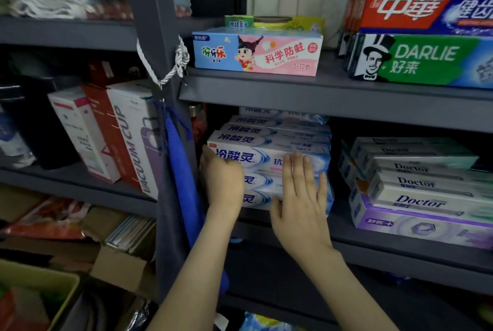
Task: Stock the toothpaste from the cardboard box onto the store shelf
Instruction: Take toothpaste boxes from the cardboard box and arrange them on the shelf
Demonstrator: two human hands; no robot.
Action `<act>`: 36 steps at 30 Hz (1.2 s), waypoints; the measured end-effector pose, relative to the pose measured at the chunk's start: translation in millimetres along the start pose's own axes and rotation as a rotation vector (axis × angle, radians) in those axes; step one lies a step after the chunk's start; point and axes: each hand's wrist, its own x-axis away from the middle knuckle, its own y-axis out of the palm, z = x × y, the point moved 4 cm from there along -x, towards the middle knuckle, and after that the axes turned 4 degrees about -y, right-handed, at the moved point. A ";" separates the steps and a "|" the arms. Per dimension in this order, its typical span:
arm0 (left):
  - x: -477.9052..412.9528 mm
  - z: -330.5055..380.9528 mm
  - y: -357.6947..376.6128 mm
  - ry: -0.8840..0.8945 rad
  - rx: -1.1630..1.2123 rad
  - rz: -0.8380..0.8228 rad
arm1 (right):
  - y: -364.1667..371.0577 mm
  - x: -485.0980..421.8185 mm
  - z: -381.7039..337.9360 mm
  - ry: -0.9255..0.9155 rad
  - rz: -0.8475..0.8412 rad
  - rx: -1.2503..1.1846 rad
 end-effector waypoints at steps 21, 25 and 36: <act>18.5 -0.4 4.6 0.278 -0.350 -0.076 | 15.9 -2.3 -1.3 0.048 0.013 -0.001; 27.9 -10.1 11.2 0.471 -0.491 -0.070 | 15.5 -1.6 -1.9 0.055 0.014 -0.007; 33.3 -9.0 17.2 0.464 -0.536 -0.162 | 8.7 3.3 8.4 0.026 -0.052 -0.038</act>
